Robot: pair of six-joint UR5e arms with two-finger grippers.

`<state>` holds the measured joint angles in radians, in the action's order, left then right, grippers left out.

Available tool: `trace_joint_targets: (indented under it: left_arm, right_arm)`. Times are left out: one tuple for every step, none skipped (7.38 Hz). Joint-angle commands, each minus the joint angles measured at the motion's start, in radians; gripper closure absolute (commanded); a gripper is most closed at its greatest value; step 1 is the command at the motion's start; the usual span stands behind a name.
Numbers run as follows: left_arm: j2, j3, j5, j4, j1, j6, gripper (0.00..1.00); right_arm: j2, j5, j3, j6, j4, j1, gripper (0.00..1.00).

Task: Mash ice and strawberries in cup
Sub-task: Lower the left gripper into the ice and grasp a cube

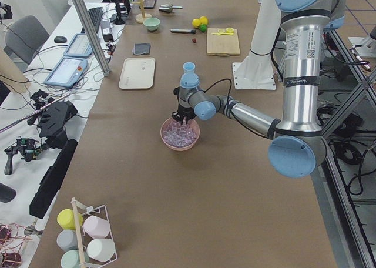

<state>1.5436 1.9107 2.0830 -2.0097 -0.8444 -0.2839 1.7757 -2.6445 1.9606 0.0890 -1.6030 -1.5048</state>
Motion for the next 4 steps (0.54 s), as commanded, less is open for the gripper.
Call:
trace_joint_targets:
  left_arm:
    - [0.013,0.007,0.112,0.009,-0.089,0.015,1.0]
    - [0.045,0.025,0.114,0.078,-0.094,0.09,1.0]
    - [0.108,0.031,0.115,0.145,-0.096,0.166,1.0]
    - [0.166,0.039,0.115,0.175,-0.087,0.302,1.0]
  right_arm:
    - [-0.001,-0.002,0.003,0.0,0.0,0.0,0.0]
    - [0.001,-0.009,0.001,0.0,0.0,0.0,0.0]
    - [0.001,-0.009,0.001,0.002,0.0,0.0,0.0]
    - [-0.001,-0.009,0.001,0.002,0.0,0.0,0.0]
